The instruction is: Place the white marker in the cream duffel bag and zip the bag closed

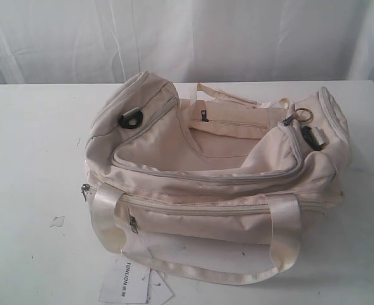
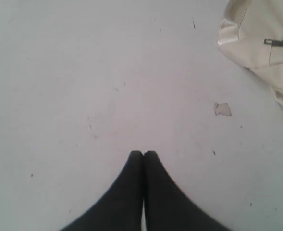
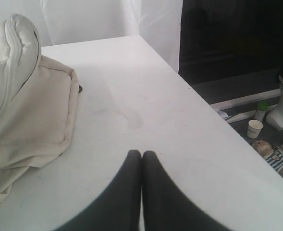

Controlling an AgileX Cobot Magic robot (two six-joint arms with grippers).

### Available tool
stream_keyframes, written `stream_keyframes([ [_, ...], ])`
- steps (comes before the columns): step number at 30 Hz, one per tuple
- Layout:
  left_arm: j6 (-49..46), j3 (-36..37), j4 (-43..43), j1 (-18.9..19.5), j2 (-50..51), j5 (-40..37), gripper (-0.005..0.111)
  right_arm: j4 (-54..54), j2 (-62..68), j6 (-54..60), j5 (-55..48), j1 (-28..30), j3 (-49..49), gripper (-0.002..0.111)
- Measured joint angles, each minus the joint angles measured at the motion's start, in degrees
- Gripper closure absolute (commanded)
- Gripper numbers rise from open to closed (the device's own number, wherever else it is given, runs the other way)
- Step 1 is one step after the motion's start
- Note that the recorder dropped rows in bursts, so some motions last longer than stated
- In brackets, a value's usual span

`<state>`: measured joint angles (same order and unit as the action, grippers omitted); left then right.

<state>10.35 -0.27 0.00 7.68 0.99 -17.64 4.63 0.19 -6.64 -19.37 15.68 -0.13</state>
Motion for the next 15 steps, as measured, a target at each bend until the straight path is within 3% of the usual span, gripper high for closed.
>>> stream_keyframes([
  [15,1.37,-0.22,0.00,0.04,-0.72,-2.18,0.107,0.00,0.00,0.00,-0.13,0.00,0.00,0.108],
])
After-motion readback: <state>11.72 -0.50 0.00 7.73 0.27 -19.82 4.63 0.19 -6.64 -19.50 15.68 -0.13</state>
